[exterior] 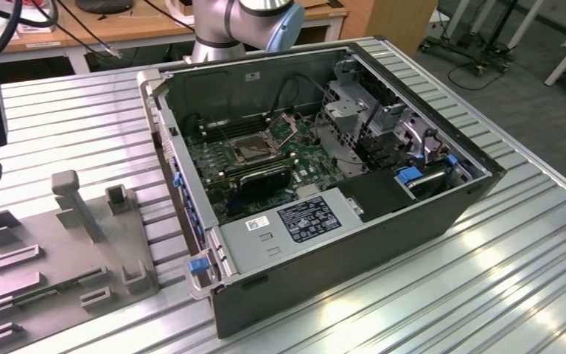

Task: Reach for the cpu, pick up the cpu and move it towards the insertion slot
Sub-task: 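Pick up the cpu and move it towards the insertion slot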

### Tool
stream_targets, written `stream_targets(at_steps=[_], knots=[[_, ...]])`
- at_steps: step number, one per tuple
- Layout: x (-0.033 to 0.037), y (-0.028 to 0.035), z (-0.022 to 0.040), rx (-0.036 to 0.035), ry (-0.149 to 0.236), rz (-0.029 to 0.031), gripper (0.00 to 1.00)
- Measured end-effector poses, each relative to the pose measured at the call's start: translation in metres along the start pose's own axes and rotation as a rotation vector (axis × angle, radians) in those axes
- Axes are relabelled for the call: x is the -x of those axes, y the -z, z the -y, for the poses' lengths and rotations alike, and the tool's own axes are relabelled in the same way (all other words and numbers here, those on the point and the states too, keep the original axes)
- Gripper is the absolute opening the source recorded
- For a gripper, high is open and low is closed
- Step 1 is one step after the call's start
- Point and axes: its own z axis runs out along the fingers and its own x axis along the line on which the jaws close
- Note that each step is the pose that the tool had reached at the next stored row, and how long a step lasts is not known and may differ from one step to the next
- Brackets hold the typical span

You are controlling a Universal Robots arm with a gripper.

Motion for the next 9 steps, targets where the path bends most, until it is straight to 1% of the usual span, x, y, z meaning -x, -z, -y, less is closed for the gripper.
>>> stream_targets(at_steps=[9], knots=[[0.0040, -0.0002, 0.0000, 0.0000, 0.000, 0.0000, 0.55]])
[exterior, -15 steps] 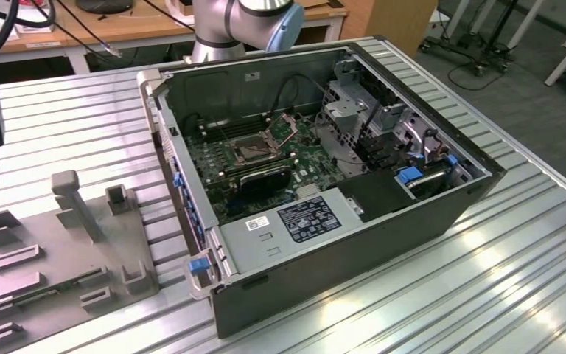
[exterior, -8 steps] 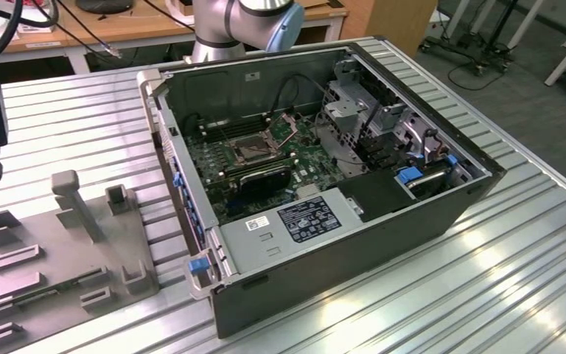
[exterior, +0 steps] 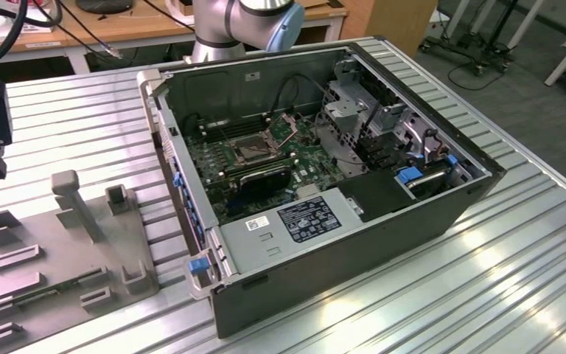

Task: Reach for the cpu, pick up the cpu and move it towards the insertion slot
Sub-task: 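Pick up the cpu and move it towards the insertion slot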

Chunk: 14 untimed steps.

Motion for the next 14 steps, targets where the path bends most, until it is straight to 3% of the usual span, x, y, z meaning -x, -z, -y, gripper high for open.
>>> stream_targets(at_steps=[14], knots=[[0.0036, -0.0003, 0.0000, -0.0001, 0.000, -0.0001, 0.55]])
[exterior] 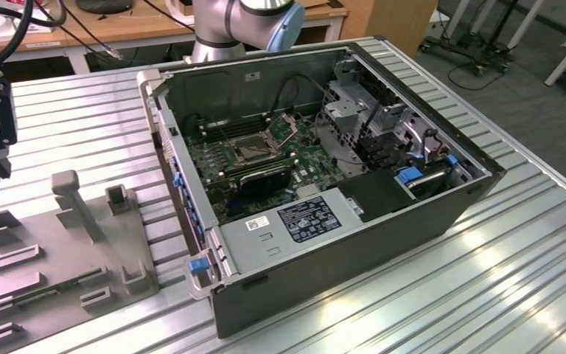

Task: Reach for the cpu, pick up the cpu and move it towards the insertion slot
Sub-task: 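Pick up the cpu and move it towards the insertion slot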

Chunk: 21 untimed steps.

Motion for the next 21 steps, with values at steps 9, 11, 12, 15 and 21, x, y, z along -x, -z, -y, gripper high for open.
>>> stream_targets(at_steps=[9, 11, 12, 15, 21], knots=[[0.0015, -0.0002, 0.0000, 0.0000, 0.000, -0.0001, 0.55], [0.0021, -0.0005, 0.0000, 0.0001, 0.000, 0.0002, 0.55], [0.0025, -0.0005, 0.0000, 0.0000, 0.000, 0.0000, 0.55], [0.0030, -0.0006, 0.0000, 0.0001, 0.000, 0.0001, 0.55], [0.0037, -0.0007, 0.0000, 0.0000, 0.000, 0.0001, 0.55]])
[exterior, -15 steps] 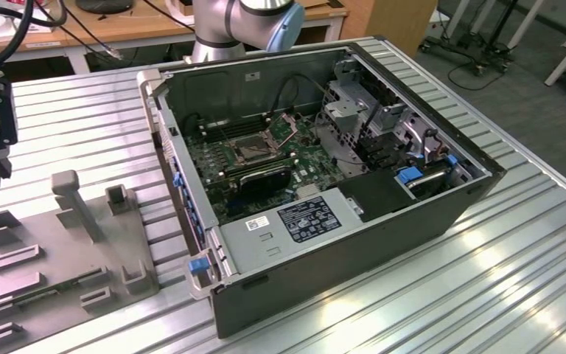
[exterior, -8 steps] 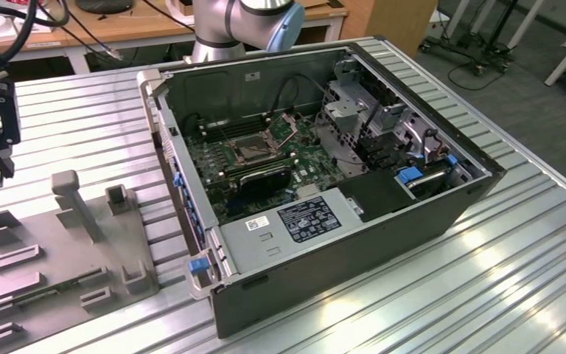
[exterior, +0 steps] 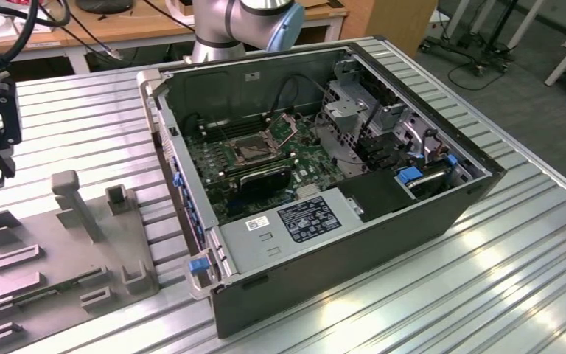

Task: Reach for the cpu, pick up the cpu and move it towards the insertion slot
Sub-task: 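Pick up the cpu and move it towards the insertion slot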

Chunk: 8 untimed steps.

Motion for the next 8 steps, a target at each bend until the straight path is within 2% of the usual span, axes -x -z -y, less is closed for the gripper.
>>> stream_targets(at_steps=[8], knots=[[0.0000, 0.0043, -0.0002, 0.0001, 0.000, 0.0002, 0.55]])
